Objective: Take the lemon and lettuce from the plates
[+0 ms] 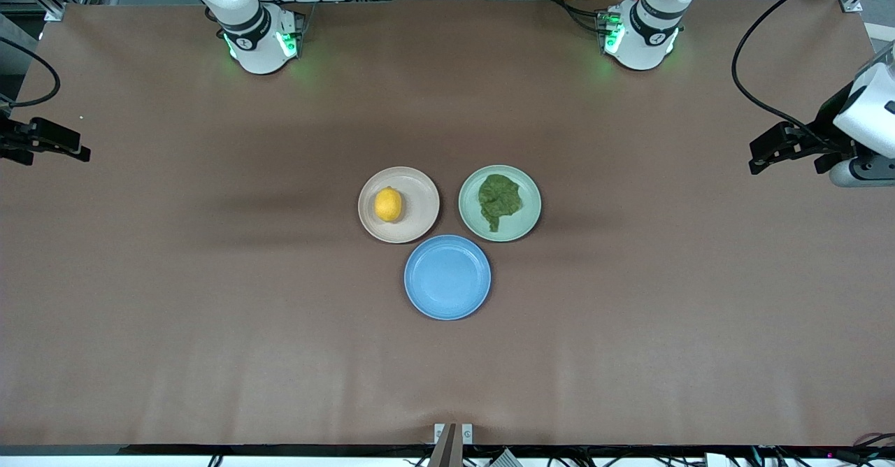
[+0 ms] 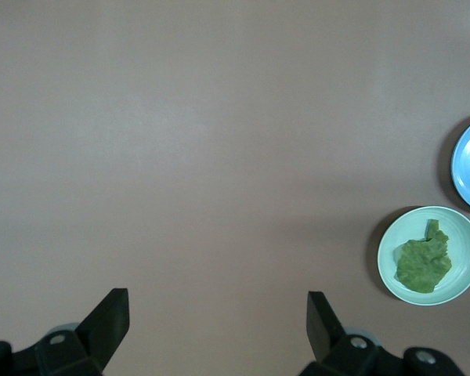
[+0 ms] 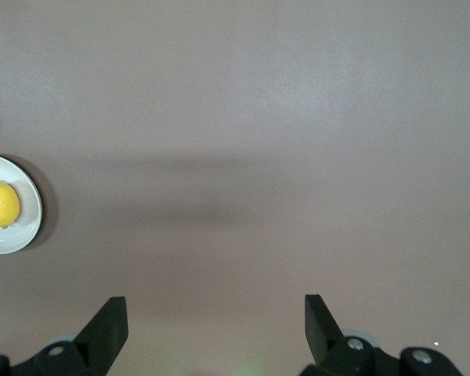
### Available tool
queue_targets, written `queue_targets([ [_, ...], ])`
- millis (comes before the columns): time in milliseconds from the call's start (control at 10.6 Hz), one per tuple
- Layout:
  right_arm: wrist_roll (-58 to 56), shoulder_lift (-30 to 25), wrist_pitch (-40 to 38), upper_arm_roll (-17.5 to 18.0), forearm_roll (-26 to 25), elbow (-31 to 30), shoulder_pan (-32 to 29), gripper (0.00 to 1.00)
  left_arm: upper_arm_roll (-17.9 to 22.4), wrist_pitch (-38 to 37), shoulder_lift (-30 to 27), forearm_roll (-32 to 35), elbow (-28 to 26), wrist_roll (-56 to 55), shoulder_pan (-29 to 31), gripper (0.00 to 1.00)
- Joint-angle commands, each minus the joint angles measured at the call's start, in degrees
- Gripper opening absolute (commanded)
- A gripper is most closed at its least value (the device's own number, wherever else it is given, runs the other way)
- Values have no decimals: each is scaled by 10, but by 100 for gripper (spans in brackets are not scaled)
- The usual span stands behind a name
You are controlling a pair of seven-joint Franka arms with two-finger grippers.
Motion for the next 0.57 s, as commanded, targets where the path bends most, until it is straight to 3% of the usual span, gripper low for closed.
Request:
queue_targets([
  [0,1,-6,-6,-5,-5,-1,5,100,-3,-21,-14,0,1,11,3,100],
  [473,2,-5,-6,-6,-2,-2,5,100,-5,-20,0,-10,0,5,-5,100],
])
